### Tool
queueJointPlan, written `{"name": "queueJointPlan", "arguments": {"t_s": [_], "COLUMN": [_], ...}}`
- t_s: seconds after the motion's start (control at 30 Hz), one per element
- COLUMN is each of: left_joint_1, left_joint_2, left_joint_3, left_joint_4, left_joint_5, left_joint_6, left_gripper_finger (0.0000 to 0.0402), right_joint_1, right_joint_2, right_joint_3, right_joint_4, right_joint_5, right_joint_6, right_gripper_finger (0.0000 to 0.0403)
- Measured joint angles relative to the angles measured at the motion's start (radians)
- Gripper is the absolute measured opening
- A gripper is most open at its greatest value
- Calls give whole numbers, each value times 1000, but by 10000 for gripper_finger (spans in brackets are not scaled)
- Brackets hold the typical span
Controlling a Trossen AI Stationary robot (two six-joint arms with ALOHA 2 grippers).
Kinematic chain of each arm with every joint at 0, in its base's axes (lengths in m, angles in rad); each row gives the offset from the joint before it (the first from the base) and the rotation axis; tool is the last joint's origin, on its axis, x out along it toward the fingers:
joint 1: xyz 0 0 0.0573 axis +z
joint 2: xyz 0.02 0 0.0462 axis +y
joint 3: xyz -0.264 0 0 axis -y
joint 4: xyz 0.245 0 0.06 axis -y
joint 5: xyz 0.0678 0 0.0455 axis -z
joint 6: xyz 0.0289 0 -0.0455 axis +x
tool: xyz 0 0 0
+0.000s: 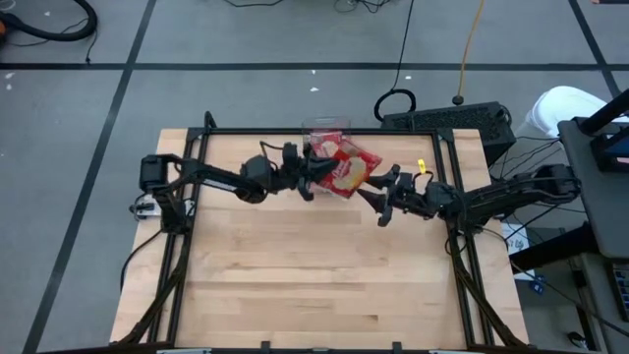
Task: Sort popcorn bags into baskets
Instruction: Put the red popcorn pack into the transparent bin
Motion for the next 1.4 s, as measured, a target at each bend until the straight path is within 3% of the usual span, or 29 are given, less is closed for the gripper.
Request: {"name": "queueJointPlan", "arguments": {"t_s": [0.13,0.27,0.37,0.47,0.53,0.6,0.7,0.77,0.97,1.13,1.27,1.4], "left_joint_1": [-35,-57,-68,-79,-85,-83,-59,-53,-64,-62,-57,-60], "left_joint_2": [9,9,9,9,9,5,-25,-59,-193,-283,-283,-261], "left_joint_3": [0,0,0,0,0,0,0,0,1,1,1,2], "left_joint_4": [8,-5,-1,-4,-8,-19,-95,-193,-560,-800,-857,-860], "left_joint_5": [-35,-66,-68,-61,-25,47,186,225,172,127,121,80], "left_joint_6": [44,80,87,119,136,116,28,5,128,194,211,228], "left_gripper_finger": [22,23,24,24,25,26,43,66,132,161,171,174], "right_joint_1": [-3,-2,-2,-3,-3,-2,-2,-2,-11,-32,-48,-68], "right_joint_2": [66,130,157,163,160,151,121,91,-37,-101,-96,-73], "right_joint_3": [0,0,0,0,0,0,0,0,15,72,129,150], "right_joint_4": [86,195,249,269,262,242,178,115,-155,-401,-519,-526], "right_joint_5": [-69,-117,-106,-122,-152,-165,-178,-187,-186,-186,-209,-250], "right_joint_6": [-24,-22,-17,-14,-1,13,54,57,80,105,105,104], "right_gripper_finger": [225,216,172,95,34,15,13,7,4,3,3,4]}}
